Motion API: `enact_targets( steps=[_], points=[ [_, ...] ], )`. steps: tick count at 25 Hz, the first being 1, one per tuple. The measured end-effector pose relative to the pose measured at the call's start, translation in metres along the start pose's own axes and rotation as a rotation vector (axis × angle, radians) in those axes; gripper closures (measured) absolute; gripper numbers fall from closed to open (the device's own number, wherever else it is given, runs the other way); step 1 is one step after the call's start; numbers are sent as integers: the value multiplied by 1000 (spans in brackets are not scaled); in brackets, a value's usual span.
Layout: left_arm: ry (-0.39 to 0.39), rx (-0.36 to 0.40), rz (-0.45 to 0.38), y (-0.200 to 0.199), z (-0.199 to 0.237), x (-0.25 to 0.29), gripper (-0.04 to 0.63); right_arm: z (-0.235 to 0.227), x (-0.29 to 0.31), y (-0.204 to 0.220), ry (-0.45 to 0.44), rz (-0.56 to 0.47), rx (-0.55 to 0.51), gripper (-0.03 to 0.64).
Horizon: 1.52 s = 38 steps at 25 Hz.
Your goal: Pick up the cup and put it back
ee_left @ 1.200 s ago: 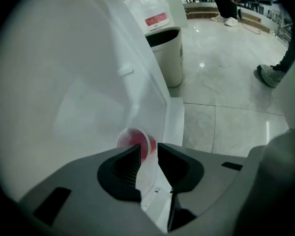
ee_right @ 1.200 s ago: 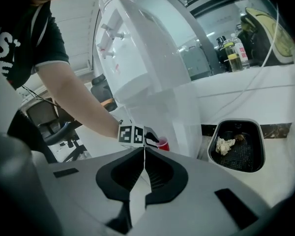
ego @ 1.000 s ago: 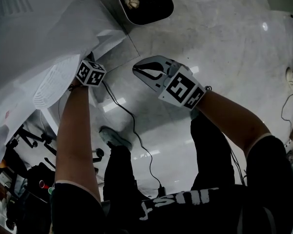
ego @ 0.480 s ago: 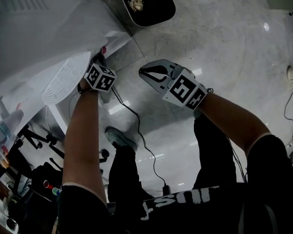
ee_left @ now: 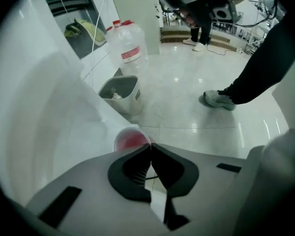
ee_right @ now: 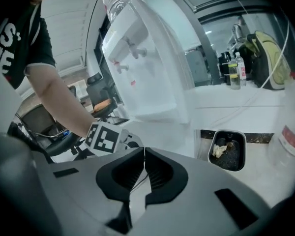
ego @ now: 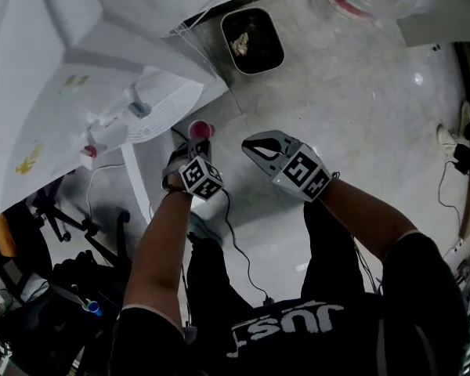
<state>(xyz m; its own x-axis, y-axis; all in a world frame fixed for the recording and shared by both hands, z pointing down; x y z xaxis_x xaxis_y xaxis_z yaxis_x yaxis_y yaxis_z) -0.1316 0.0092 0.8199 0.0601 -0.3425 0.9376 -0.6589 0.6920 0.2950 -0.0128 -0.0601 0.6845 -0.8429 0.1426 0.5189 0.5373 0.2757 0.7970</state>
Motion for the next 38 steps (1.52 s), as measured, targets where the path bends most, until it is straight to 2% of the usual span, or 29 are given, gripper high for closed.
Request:
enact_targets(
  steps=[2, 6, 11, 16, 22, 31, 35, 38],
  points=[
    [19, 41, -48, -7, -17, -45, 580, 22, -19, -25, 13, 5, 9, 581],
    [44, 75, -135, -28, -35, -162, 580, 72, -64, -88, 26, 15, 7, 581],
    [-71, 122, -249, -68, 1, -302, 580, 110, -119, -200, 33, -41, -72, 581],
    [-156, 195, -305, -93, 25, -460, 580, 176, -171, -308, 0, -107, -146, 581],
    [-249, 238, -401, -97, 48, -622, 580, 248, -220, -429, -49, -206, -203, 581],
    [-469, 309, -451, -99, 89, -806, 580, 301, -280, -570, -54, -365, -422, 581],
    [-513, 307, -502, -108, 94, -847, 580, 312, -302, -594, -47, -385, -441, 581],
    [-547, 331, -496, -120, 101, -857, 580, 307, -315, -604, -41, -404, -434, 581]
  ],
)
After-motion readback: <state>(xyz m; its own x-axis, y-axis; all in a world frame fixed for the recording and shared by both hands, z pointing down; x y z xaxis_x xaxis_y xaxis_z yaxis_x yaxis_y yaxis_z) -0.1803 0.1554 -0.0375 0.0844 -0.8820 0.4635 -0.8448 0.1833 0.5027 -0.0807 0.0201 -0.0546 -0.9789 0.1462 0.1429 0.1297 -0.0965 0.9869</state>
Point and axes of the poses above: the fingertips, and each gripper's own axes: x forward along the fingers, z to its left, y out of its underside, the point moved 5 cm from there along -x, backward along the fingers, and after that the axes turned 2 degrees about -x, right-handed, at the moved point
